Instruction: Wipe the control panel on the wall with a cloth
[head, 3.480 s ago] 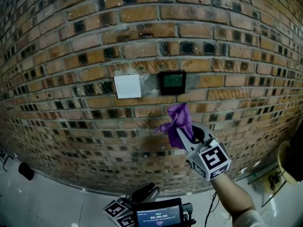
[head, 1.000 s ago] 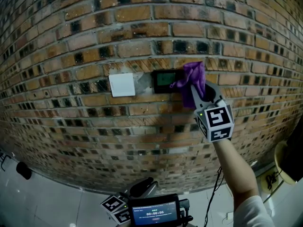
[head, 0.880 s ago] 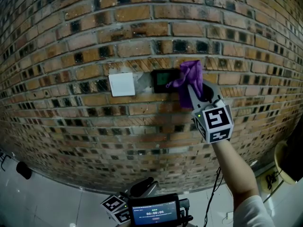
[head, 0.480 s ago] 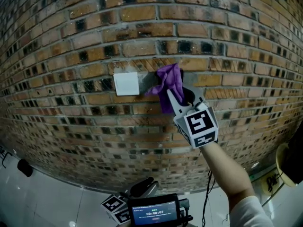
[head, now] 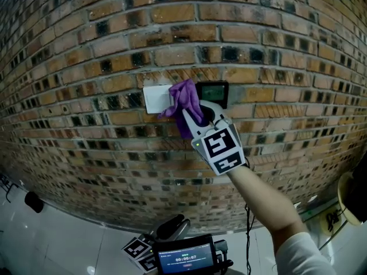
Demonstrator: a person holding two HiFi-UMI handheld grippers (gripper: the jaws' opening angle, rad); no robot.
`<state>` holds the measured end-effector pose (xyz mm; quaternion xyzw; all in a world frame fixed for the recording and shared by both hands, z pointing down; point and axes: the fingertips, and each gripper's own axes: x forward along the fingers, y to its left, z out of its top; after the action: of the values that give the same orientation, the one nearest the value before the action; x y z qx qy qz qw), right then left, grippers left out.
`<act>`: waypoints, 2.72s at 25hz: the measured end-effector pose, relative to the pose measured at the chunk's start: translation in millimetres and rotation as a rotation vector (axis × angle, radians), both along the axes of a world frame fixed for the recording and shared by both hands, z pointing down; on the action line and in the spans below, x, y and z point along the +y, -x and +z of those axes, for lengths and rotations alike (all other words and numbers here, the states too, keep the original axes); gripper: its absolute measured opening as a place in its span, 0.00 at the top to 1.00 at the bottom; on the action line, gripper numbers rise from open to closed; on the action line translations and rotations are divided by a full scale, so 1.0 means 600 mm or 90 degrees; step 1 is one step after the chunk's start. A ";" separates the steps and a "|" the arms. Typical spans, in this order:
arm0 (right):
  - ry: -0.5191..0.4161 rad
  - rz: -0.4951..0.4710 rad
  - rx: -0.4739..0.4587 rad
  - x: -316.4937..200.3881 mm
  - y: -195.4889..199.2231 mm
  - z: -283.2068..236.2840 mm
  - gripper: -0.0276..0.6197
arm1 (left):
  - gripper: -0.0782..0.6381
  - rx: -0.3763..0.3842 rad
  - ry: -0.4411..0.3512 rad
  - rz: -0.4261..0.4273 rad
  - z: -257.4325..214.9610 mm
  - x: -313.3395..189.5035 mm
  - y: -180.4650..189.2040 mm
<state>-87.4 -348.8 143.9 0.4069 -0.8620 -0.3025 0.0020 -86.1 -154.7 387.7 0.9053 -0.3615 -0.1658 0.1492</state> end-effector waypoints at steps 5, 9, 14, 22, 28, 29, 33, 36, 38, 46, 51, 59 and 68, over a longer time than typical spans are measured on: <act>0.012 0.003 0.018 -0.021 0.013 0.011 0.83 | 0.74 0.001 0.001 -0.010 0.000 0.001 0.008; 0.013 0.020 0.002 -0.032 -0.006 0.005 0.83 | 0.74 -0.001 0.005 -0.011 0.001 0.002 0.010; 0.005 0.036 -0.004 -0.034 -0.029 -0.002 0.83 | 0.74 -0.005 0.003 -0.003 0.001 0.001 0.003; -0.007 0.057 -0.004 -0.029 -0.071 -0.006 0.83 | 0.74 -0.011 0.003 0.014 0.000 0.003 -0.017; -0.008 0.075 -0.008 -0.032 -0.100 -0.009 0.83 | 0.74 -0.013 -0.001 0.022 -0.003 0.002 -0.027; -0.008 0.078 -0.008 -0.033 -0.105 -0.010 0.83 | 0.74 -0.014 -0.001 0.024 -0.003 0.002 -0.029; -0.009 0.093 -0.009 -0.033 -0.127 -0.011 0.83 | 0.74 -0.013 0.001 0.030 -0.002 0.004 -0.036; -0.012 0.111 -0.004 -0.039 -0.149 -0.010 0.83 | 0.74 -0.013 0.002 0.035 -0.004 0.004 -0.041; -0.011 0.119 -0.005 -0.039 -0.161 -0.010 0.83 | 0.74 -0.014 0.002 0.038 -0.005 0.004 -0.044; -0.010 0.157 -0.010 -0.042 -0.215 -0.008 0.83 | 0.74 -0.019 0.003 0.053 -0.008 0.003 -0.057; -0.008 0.179 -0.019 -0.038 -0.246 -0.005 0.83 | 0.74 -0.020 0.004 0.061 -0.006 0.005 -0.064; 0.001 0.211 -0.026 -0.029 -0.294 0.007 0.83 | 0.74 -0.019 0.005 0.077 -0.005 0.003 -0.075; 0.003 0.229 -0.029 -0.009 -0.327 0.013 0.83 | 0.74 -0.016 0.007 0.090 -0.005 0.001 -0.085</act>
<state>108.8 -354.4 151.7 0.5613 -0.7756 -0.2863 0.0375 -34.8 -153.9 384.7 0.9297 -0.2995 -0.1414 0.1611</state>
